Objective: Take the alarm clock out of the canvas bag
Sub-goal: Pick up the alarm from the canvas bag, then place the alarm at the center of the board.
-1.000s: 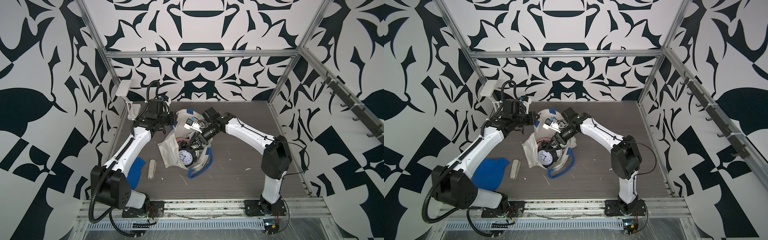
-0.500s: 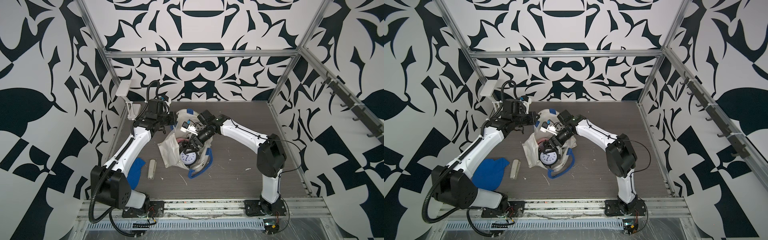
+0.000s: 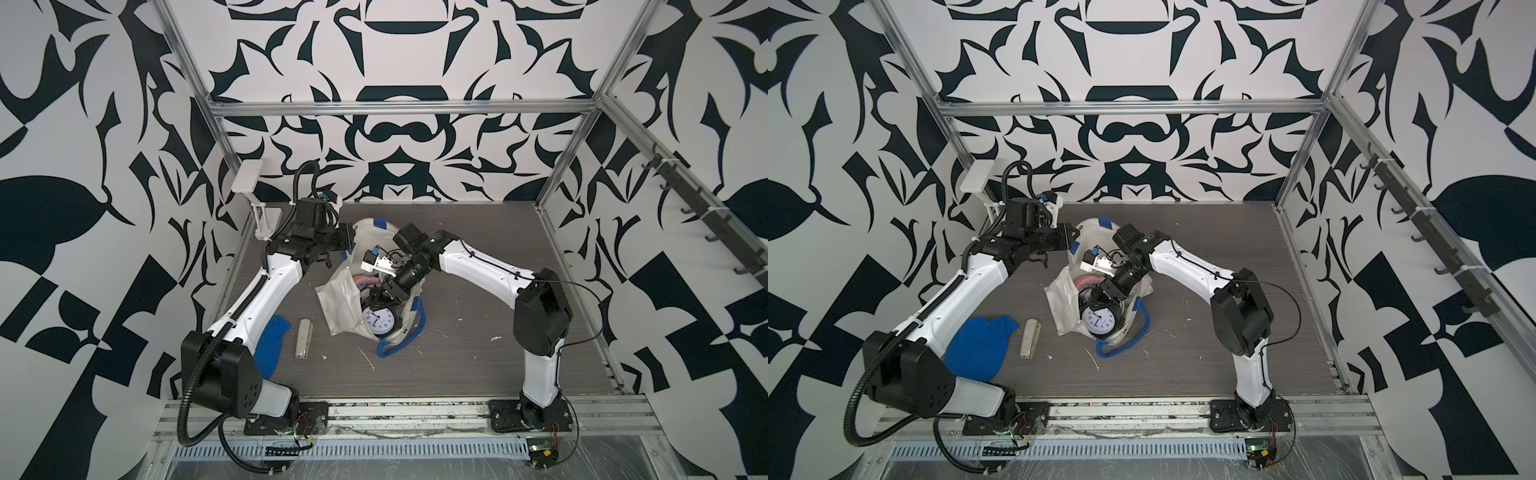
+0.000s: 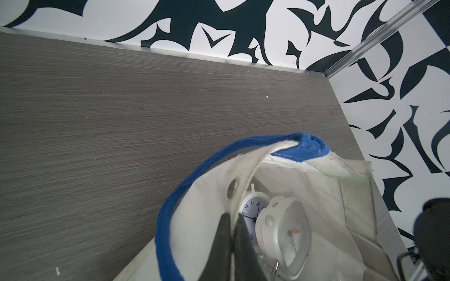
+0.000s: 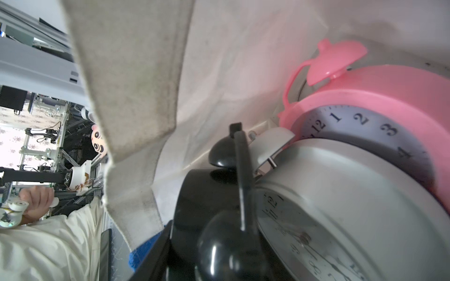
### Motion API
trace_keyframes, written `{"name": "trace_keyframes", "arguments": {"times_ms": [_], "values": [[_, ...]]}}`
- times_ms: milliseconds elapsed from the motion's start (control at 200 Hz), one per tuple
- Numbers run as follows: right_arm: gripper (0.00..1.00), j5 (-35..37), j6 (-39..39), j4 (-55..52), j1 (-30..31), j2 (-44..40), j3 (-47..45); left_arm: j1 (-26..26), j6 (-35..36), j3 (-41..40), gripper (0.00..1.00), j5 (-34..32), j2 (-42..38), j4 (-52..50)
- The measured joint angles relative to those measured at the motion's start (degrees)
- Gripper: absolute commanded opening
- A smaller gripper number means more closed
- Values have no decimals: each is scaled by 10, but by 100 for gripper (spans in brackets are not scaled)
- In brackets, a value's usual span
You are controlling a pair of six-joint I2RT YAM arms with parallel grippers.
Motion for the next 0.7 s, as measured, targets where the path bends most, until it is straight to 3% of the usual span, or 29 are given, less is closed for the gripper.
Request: {"name": "trace_keyframes", "arguments": {"times_ms": [370, 575, 700], "values": [[36, 7, 60, 10, -39, -55, 1, 0, 1, 1, 0, -9, 0, -1], [33, 3, 158, 76, -128, -168, 1, 1, 2, 10, 0, -14, 0, -13], [33, -14, 256, 167, -213, -247, -34, 2, 2, 12, 0, -14, 0, -16]]}}
